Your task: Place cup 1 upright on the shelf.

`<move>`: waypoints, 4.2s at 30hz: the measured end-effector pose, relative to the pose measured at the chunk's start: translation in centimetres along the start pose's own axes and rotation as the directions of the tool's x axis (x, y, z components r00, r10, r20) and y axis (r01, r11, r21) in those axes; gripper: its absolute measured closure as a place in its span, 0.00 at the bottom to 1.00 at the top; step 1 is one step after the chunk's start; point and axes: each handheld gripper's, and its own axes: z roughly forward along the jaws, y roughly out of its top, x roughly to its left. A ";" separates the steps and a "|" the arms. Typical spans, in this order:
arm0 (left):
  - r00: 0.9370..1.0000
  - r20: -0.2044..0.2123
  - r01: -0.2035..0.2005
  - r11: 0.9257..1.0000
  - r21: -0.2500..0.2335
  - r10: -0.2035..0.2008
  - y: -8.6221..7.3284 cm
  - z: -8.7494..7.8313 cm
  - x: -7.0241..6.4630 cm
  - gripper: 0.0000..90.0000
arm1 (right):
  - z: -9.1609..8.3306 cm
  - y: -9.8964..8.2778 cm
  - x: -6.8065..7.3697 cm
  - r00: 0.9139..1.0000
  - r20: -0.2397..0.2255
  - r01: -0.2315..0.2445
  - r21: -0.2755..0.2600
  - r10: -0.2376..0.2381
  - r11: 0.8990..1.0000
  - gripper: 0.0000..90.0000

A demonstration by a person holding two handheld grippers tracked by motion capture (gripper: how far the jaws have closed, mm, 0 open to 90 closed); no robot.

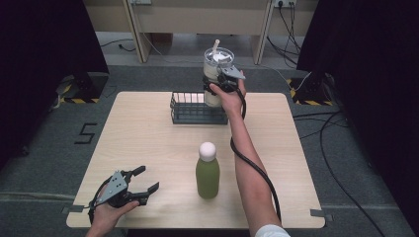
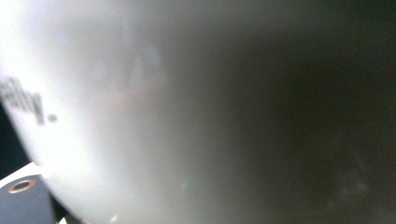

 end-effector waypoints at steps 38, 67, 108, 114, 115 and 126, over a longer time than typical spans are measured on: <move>1.000 0.011 -0.003 1.000 0.001 0.003 0.0 0.0 0.0 0.22 | 1.4 -3.5 0.2 1.000 0.017 0.019 0.061 -0.020 0.998 0.10; 1.000 0.016 -0.015 1.000 0.004 0.015 -0.1 0.1 0.1 0.22 | -0.9 -3.7 1.0 0.996 0.024 0.089 0.028 -0.090 0.996 0.01; 0.996 0.060 -0.065 0.998 -0.019 0.066 1.5 1.5 -1.7 0.16 | -12.6 -5.2 -2.3 0.998 0.034 0.053 0.039 -0.055 0.998 0.14; 0.994 0.079 -0.070 0.997 -0.038 0.073 2.6 1.9 -2.1 0.16 | -15.2 -6.4 -3.4 0.997 0.072 0.032 0.046 -0.035 0.998 0.14; 0.994 0.084 -0.071 0.997 -0.041 0.074 2.7 2.1 -2.2 0.16 | -15.5 -6.6 -3.6 0.997 0.076 0.028 0.046 -0.032 0.999 0.14; 0.983 0.134 -0.114 0.990 -0.087 0.125 5.3 3.2 -3.2 0.16 | -19.3 -8.4 -4.9 0.991 0.131 0.002 0.047 -0.008 0.999 0.15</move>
